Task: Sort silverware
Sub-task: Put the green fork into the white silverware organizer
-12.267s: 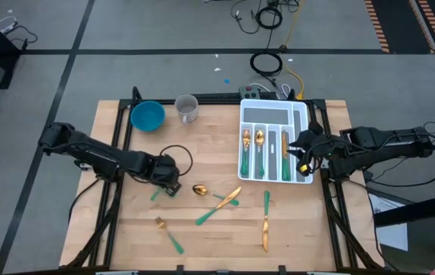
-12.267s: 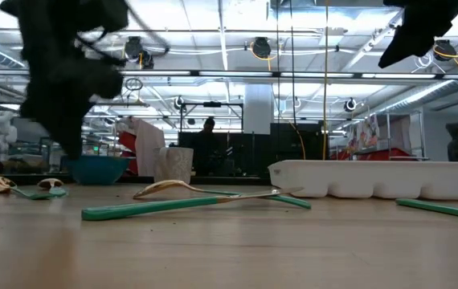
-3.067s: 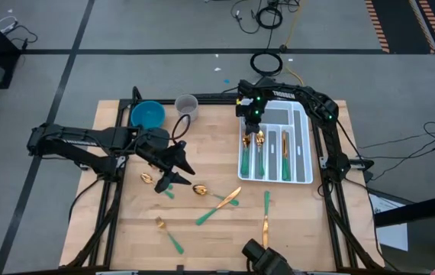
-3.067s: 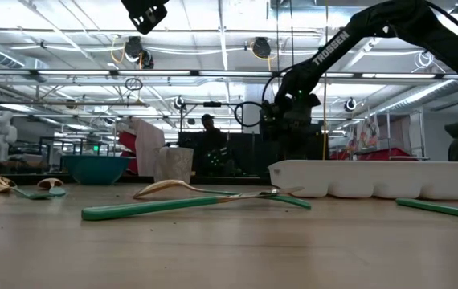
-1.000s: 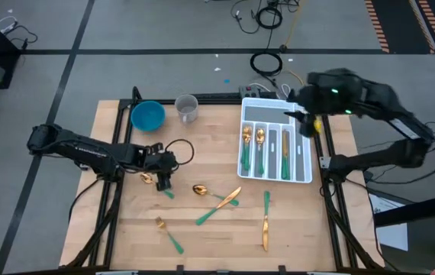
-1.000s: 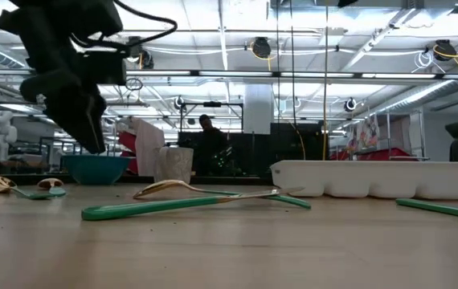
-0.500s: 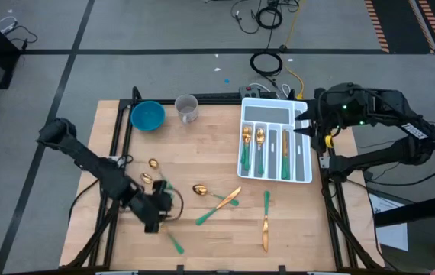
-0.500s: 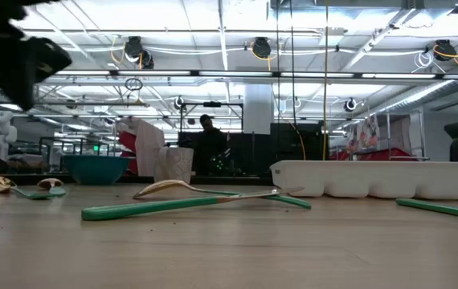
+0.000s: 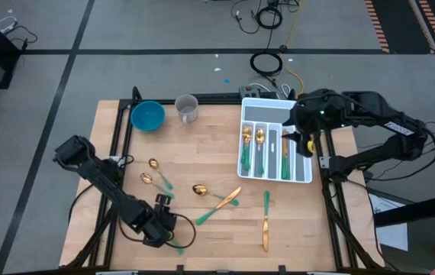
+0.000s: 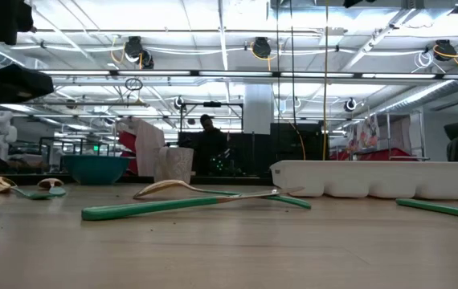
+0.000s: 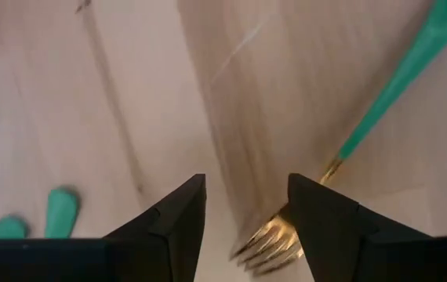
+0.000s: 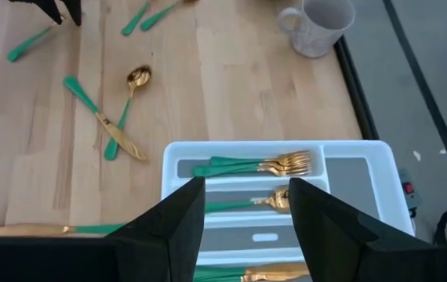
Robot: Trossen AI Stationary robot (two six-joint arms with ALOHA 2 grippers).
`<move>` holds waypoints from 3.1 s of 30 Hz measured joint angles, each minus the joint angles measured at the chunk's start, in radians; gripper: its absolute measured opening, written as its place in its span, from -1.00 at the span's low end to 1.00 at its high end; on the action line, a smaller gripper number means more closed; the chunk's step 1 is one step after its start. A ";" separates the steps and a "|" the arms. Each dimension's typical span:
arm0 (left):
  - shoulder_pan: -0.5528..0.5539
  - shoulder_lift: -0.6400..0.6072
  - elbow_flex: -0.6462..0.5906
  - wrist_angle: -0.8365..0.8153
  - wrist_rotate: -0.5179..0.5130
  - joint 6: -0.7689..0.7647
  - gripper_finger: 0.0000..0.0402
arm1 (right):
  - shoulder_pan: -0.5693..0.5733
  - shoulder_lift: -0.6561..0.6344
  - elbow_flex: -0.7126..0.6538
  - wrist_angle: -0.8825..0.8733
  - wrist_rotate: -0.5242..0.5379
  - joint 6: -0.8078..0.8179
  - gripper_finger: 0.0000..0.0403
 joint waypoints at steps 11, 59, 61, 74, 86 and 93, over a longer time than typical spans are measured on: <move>-0.016 -0.011 0.108 -0.008 -0.005 0.040 -0.06 | 0.000 0.020 -0.001 -0.018 -0.001 -0.011 -0.12; 0.002 0.135 0.102 -0.054 0.017 0.041 -0.94 | -0.001 0.020 -0.001 -0.037 0.000 -0.008 -0.12; 0.009 0.116 0.122 -0.094 -0.065 0.025 -0.95 | -0.001 0.019 -0.001 -0.037 -0.010 -0.019 -0.12; -0.082 -0.237 0.196 0.040 -1.078 0.085 -0.95 | -0.001 -0.078 -0.008 0.051 -0.161 -0.073 -0.12; -0.143 -0.259 0.197 0.357 -1.352 0.466 -0.91 | -0.001 -0.393 -0.597 0.757 -0.370 0.049 -0.12; -0.040 -0.279 0.198 0.874 -0.767 0.899 -0.91 | -0.001 -0.442 -0.929 1.101 -0.413 0.148 -0.12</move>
